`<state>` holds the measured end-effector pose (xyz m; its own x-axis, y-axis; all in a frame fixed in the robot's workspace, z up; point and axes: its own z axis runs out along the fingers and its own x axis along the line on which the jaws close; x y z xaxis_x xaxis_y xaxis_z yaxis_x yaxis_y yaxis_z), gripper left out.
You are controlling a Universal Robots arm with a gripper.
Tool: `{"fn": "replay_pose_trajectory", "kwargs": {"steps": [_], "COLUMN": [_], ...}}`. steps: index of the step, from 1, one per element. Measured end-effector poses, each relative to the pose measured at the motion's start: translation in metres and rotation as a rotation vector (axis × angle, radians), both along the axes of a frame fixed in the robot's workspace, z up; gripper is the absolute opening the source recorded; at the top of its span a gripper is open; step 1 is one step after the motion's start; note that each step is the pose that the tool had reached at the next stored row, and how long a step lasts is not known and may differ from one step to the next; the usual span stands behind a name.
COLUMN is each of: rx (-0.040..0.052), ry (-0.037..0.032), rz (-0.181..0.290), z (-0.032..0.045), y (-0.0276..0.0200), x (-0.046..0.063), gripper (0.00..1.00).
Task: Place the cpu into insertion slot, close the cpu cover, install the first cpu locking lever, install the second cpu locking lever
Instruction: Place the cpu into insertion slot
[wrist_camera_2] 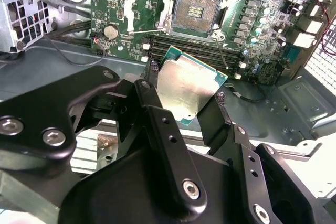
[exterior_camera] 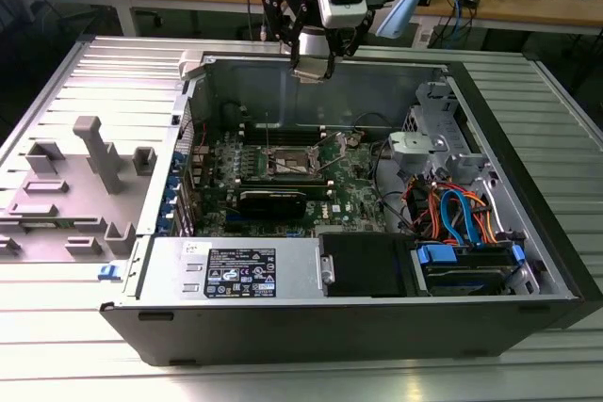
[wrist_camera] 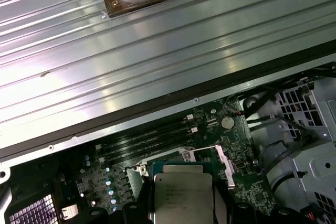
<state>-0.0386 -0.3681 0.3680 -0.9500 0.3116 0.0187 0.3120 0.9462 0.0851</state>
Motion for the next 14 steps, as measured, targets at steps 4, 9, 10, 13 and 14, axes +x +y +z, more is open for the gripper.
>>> {"fn": "replay_pose_trajectory", "kwargs": {"steps": [4, 9, 10, 13, 14], "rx": [0.0000, 0.0000, -0.0001, -0.0002, -0.0001], "ry": [0.0000, 0.0000, 0.0000, 0.0001, 0.0001], "rz": [-0.007, -0.066, -0.082, -0.118, -0.120], "z": [-0.0001, -0.0009, -0.0011, -0.0014, -0.0015], "y": [0.0000, 0.0000, 0.0000, 0.0000, 0.0000], "x": [0.0000, 0.0000, 0.0000, 0.0000, 0.0000], "gripper": [0.55, 0.55, 0.55, 0.55, 0.55]}}
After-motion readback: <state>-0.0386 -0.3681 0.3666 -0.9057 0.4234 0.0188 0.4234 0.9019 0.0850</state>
